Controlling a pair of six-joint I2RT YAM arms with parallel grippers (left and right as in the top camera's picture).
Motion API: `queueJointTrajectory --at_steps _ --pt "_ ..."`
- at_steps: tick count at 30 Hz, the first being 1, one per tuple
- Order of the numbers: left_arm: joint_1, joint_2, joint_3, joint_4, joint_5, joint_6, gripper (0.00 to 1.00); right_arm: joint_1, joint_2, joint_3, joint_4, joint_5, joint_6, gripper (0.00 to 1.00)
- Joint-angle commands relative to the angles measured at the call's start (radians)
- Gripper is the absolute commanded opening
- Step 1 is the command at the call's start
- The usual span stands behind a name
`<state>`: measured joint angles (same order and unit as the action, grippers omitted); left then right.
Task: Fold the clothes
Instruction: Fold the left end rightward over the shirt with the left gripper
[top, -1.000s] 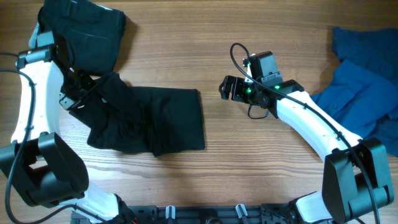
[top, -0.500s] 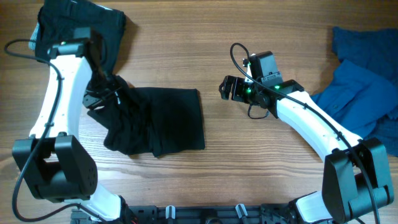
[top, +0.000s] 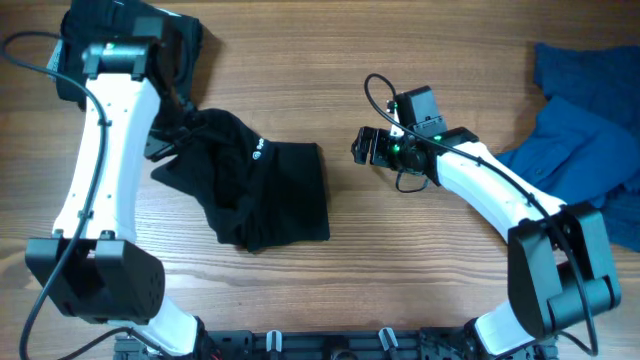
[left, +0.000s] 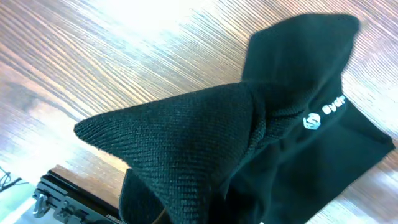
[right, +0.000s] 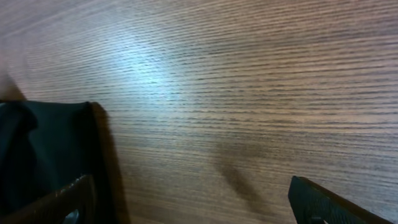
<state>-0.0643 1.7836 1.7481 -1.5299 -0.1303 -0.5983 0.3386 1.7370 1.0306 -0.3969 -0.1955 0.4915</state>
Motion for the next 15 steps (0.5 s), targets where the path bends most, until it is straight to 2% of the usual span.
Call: queueJointTrajectory --at_steps 1,8,15 --pt "-0.062 -0.024 0.021 -0.004 0.010 -0.047 0.04 0.002 0.016 -0.010 0.008 -0.014 -0.010 1.00" --pt "-0.168 -0.024 0.021 0.011 0.010 -0.072 0.06 0.002 0.016 -0.010 0.008 -0.014 -0.010 1.00" --pt "-0.299 -0.020 0.020 0.071 0.010 -0.099 0.15 0.002 0.016 -0.010 0.008 -0.014 -0.009 1.00"
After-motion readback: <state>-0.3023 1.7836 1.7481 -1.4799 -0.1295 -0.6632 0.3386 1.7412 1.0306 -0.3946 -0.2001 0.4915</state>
